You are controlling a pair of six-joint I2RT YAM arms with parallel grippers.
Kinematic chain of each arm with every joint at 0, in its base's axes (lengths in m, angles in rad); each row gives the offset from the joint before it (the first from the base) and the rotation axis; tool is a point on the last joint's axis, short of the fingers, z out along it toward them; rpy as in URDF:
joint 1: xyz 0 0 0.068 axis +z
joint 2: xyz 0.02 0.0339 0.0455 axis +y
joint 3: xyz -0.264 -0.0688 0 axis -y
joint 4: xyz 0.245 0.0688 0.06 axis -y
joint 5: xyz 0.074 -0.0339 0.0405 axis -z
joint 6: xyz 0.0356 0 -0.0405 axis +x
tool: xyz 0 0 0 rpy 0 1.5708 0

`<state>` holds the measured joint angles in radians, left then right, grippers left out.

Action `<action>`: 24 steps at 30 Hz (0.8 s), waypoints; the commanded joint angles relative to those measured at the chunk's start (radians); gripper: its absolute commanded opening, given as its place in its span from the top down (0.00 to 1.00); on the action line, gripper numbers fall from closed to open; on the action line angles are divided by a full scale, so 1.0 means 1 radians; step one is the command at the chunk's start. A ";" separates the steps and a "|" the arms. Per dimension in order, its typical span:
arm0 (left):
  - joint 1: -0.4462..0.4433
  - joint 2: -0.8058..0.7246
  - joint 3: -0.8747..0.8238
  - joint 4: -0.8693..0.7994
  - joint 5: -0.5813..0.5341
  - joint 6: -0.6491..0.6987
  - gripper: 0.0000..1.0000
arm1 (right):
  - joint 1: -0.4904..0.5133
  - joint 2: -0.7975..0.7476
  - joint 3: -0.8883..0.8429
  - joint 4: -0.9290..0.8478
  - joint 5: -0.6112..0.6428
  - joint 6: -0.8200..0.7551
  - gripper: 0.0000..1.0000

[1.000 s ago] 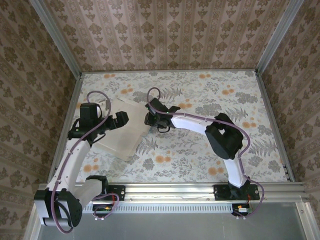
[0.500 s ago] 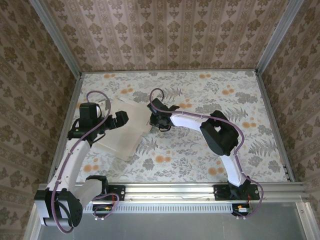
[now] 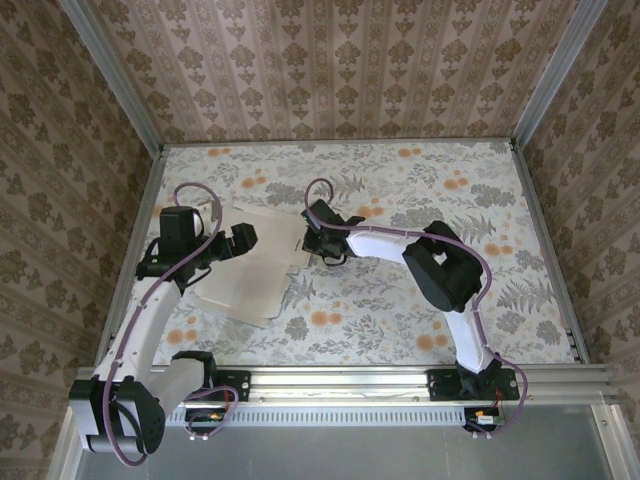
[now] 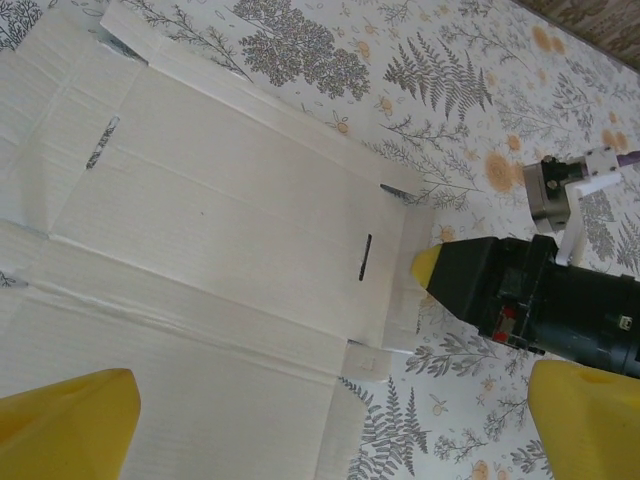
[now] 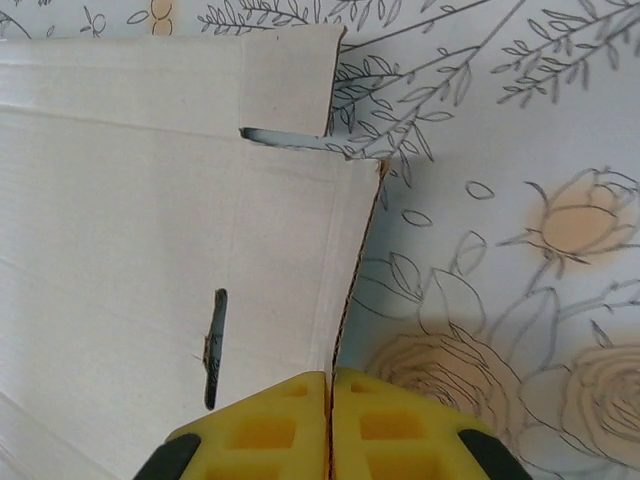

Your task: Fold the paper box

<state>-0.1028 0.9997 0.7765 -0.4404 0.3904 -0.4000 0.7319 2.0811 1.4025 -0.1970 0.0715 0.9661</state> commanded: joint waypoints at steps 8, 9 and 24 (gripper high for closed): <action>-0.001 0.107 -0.028 0.019 0.067 -0.026 0.04 | -0.139 -0.266 -0.251 -0.051 -0.135 -0.324 0.93; -0.004 0.127 -0.029 0.023 0.071 -0.028 0.04 | -0.158 -0.283 -0.264 -0.068 -0.158 -0.361 0.93; -0.060 0.525 0.114 -0.003 0.070 0.050 0.25 | -0.323 -0.368 -0.326 -0.229 -0.314 -0.702 0.90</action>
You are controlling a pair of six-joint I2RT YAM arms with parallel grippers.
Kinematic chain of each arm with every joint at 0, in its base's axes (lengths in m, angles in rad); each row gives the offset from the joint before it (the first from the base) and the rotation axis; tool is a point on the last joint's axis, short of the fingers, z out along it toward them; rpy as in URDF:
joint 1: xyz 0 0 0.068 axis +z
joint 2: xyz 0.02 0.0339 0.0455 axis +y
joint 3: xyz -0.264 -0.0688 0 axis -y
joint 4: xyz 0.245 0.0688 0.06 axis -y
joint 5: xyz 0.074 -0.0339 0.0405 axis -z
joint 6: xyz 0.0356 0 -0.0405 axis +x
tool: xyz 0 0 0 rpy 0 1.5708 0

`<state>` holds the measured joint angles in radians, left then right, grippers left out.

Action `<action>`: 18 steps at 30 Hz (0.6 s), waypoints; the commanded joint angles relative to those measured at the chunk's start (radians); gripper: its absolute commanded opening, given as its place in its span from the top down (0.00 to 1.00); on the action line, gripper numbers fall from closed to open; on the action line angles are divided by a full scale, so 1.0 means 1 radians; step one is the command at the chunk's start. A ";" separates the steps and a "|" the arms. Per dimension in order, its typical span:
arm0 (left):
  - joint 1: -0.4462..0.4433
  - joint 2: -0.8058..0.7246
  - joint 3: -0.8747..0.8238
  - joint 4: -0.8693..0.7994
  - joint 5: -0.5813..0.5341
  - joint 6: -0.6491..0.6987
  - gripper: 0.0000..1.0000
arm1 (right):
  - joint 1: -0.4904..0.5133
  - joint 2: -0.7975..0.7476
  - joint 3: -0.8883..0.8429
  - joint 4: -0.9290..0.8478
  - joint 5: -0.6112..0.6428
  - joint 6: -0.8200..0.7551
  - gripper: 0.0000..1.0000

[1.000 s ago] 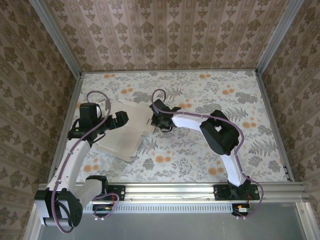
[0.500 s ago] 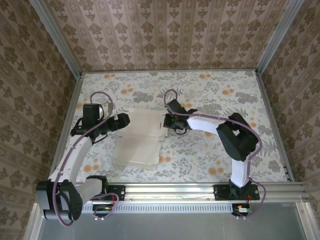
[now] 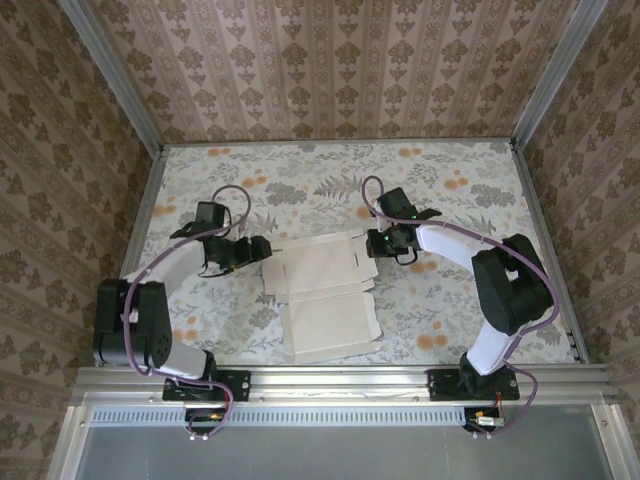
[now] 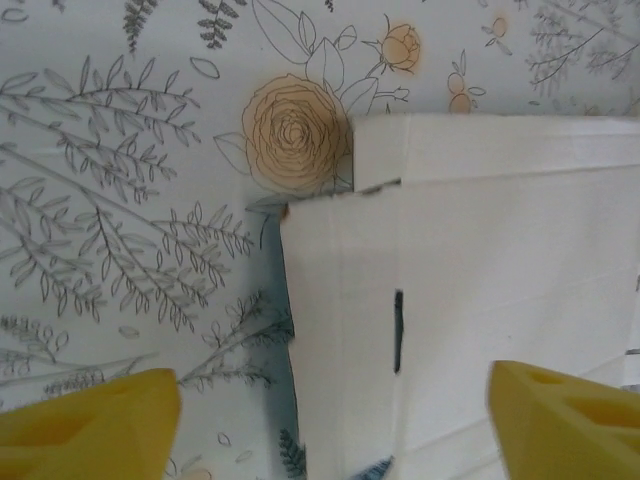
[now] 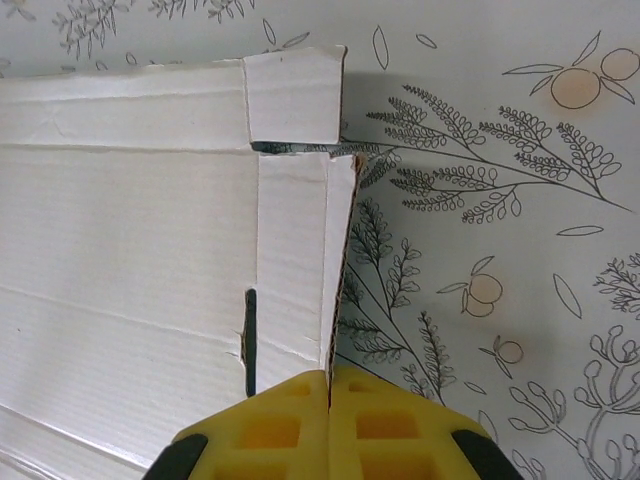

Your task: Fold the paper box

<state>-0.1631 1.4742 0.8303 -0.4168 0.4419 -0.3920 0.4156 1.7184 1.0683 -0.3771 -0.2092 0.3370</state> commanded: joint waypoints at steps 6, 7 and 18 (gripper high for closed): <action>-0.001 0.150 0.102 -0.076 0.044 0.073 0.36 | -0.011 -0.003 0.023 -0.062 -0.002 -0.076 0.72; -0.001 0.167 0.104 -0.080 0.058 0.079 0.38 | -0.011 -0.010 0.022 -0.065 0.006 -0.077 0.70; -0.001 0.236 0.140 -0.161 0.096 0.082 0.56 | 0.019 -0.191 -0.055 -0.098 0.048 -0.053 0.63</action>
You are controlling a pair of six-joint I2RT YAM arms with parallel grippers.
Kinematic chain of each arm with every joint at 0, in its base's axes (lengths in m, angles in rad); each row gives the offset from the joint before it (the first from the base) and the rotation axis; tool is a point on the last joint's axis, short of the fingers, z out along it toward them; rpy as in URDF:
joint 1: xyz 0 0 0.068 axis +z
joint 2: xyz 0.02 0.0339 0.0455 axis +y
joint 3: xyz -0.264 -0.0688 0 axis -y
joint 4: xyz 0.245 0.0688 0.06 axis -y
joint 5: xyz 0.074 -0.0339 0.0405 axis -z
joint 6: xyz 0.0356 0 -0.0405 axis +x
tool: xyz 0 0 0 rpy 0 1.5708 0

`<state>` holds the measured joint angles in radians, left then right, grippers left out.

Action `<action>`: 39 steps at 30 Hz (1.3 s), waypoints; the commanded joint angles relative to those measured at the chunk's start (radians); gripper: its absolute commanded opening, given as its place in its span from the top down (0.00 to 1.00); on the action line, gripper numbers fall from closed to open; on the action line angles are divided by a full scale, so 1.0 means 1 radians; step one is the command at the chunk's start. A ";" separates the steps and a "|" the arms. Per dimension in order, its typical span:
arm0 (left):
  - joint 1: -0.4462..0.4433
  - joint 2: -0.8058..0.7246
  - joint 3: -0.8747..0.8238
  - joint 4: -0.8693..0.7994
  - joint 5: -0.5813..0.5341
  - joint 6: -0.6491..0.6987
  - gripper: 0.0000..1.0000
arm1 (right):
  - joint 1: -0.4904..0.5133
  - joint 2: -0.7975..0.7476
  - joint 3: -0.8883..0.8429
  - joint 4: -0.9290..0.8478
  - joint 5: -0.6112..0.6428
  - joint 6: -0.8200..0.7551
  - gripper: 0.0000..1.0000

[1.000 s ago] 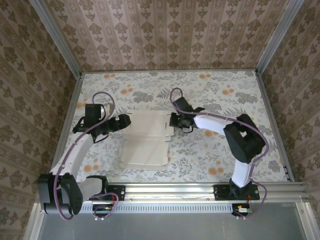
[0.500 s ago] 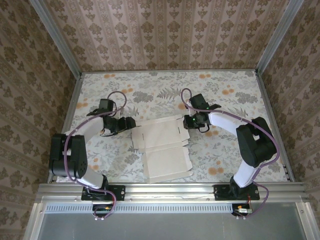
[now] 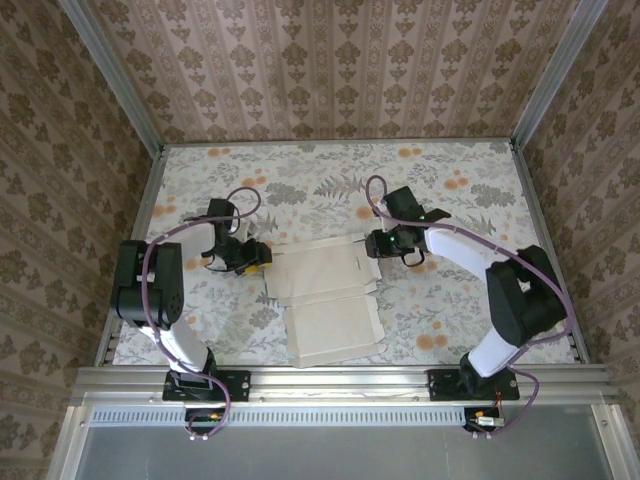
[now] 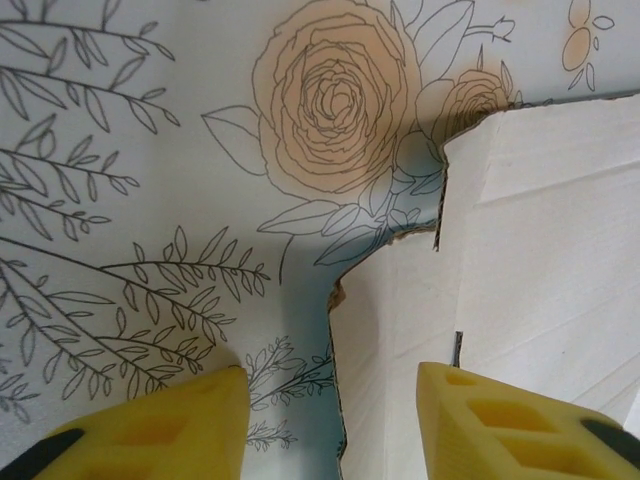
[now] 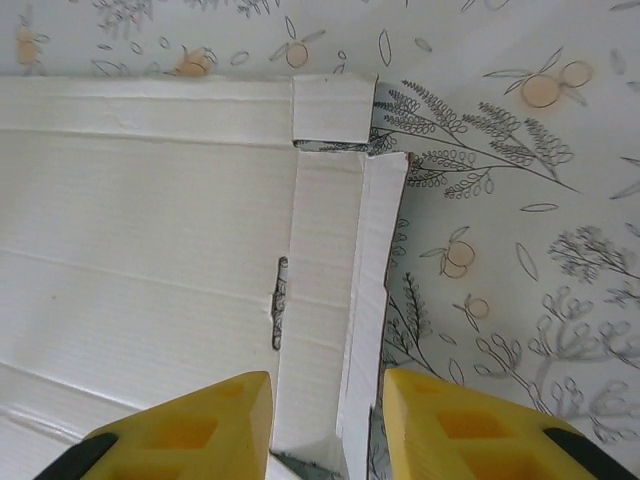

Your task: Fold the paper box

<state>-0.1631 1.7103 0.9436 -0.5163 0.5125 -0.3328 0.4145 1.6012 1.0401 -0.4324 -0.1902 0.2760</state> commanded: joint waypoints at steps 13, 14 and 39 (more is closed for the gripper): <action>-0.001 0.067 0.079 -0.123 0.052 0.048 0.63 | 0.270 -0.252 -0.117 -0.095 0.013 0.093 0.65; -0.001 0.069 0.080 -0.122 0.053 0.047 0.64 | 0.295 -0.254 -0.128 -0.088 0.014 0.107 0.65; -0.037 0.063 0.068 -0.077 0.083 0.061 0.90 | 0.589 -0.160 -0.369 0.175 -0.005 0.358 0.78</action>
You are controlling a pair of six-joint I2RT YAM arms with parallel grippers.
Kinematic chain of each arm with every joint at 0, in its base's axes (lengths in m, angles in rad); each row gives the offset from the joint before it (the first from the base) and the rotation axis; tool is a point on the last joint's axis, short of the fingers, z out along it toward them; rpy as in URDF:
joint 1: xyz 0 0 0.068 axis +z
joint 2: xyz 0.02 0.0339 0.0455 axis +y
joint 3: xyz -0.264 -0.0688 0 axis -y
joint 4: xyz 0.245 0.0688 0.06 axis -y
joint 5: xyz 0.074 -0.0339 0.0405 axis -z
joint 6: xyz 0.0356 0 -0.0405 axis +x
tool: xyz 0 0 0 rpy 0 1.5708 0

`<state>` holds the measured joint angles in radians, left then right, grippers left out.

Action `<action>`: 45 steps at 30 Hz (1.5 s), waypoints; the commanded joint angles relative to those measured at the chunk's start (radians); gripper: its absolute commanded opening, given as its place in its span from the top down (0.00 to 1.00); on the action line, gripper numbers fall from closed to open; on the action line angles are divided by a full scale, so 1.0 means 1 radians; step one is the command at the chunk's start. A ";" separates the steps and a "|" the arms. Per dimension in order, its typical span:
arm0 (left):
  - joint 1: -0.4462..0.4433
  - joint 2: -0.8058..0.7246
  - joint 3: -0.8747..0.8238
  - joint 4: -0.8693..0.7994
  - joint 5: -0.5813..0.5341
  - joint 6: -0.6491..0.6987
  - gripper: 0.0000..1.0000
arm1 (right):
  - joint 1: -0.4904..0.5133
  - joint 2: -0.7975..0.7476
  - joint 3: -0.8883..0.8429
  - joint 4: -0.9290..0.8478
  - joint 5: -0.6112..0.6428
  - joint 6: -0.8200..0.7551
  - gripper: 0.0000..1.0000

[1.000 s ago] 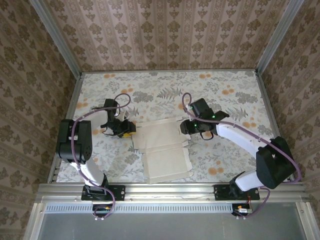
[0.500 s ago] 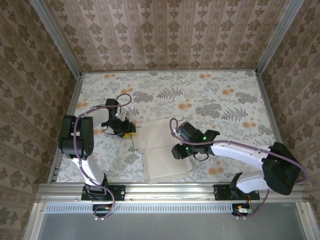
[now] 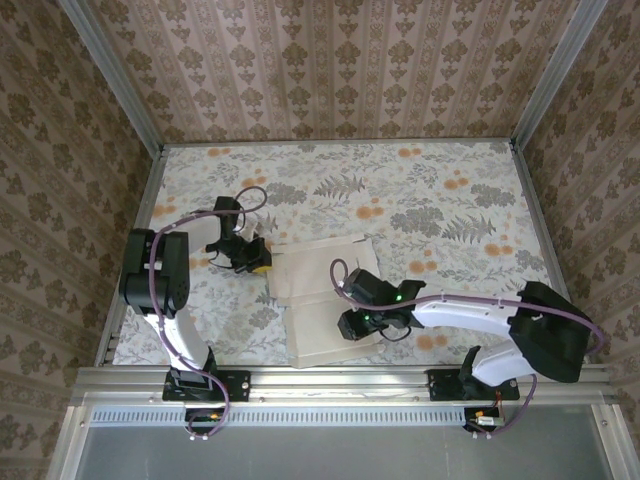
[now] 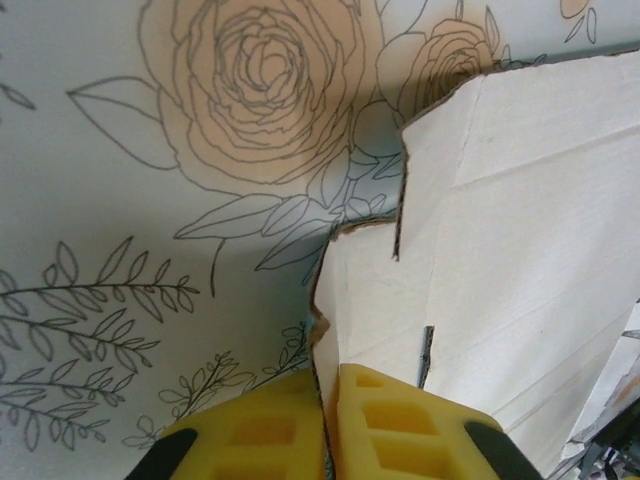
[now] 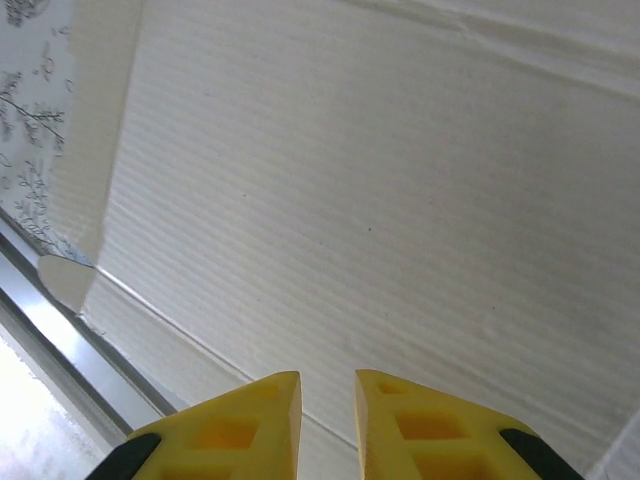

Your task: Fold the paper box

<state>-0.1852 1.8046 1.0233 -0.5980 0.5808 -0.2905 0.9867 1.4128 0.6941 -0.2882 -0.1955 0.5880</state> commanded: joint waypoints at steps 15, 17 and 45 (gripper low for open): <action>-0.076 -0.217 -0.180 0.238 0.042 -0.014 0.92 | 0.038 0.021 -0.082 0.082 0.170 0.202 0.83; -0.083 -0.240 -0.206 0.271 0.042 -0.020 0.92 | 0.038 0.022 -0.090 0.084 0.193 0.233 0.83; -0.302 -0.710 -0.496 0.389 -0.231 -0.108 0.92 | 0.061 0.010 -0.123 0.076 0.315 0.371 0.89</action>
<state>-0.4385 1.1259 0.5617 -0.1898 0.4091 -0.3710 1.0393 1.4128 0.5823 -0.1795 0.0505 0.9333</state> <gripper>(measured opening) 0.077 0.113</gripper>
